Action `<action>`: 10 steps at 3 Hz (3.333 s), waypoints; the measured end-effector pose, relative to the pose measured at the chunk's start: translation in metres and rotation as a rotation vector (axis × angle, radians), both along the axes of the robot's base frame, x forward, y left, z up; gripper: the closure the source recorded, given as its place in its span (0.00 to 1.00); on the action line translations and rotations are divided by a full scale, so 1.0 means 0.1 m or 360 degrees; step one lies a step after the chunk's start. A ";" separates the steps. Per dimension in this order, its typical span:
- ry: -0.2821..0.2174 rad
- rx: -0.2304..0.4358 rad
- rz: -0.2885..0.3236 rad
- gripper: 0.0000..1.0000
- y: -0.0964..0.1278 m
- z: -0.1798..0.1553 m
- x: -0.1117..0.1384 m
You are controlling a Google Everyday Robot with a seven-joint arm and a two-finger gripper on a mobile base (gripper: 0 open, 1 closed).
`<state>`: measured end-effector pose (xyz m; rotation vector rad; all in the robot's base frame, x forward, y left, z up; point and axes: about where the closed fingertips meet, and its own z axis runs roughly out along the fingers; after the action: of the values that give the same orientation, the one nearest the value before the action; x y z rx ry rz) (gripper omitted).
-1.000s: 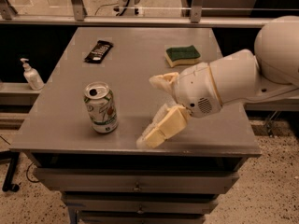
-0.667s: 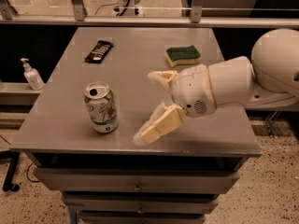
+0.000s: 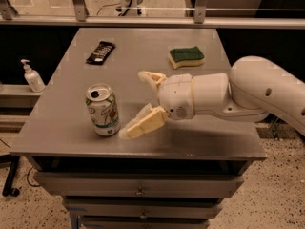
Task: Knock 7up can over
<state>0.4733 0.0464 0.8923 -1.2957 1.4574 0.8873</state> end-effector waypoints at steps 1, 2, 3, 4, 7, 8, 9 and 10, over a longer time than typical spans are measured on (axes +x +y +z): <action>0.0013 0.0080 -0.0003 0.00 0.14 -0.12 0.03; 0.0043 0.0153 0.0021 0.00 0.30 -0.21 0.03; 0.0062 0.0206 0.0067 0.16 0.47 -0.26 0.03; 0.0079 0.0242 0.0089 0.40 0.57 -0.28 0.05; 0.0057 0.0005 0.0031 1.00 0.09 0.08 0.13; 0.0022 -0.0303 0.0009 1.00 -0.31 0.53 0.24; 0.0040 -0.0608 -0.0042 1.00 -0.61 0.87 0.45; 0.0150 -0.0958 -0.0137 1.00 -0.94 0.89 0.67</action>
Offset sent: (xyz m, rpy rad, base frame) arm 0.0048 0.0467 -0.0343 0.1551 0.0537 0.0239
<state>0.5401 -0.0481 0.9811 -1.6182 1.9278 0.4648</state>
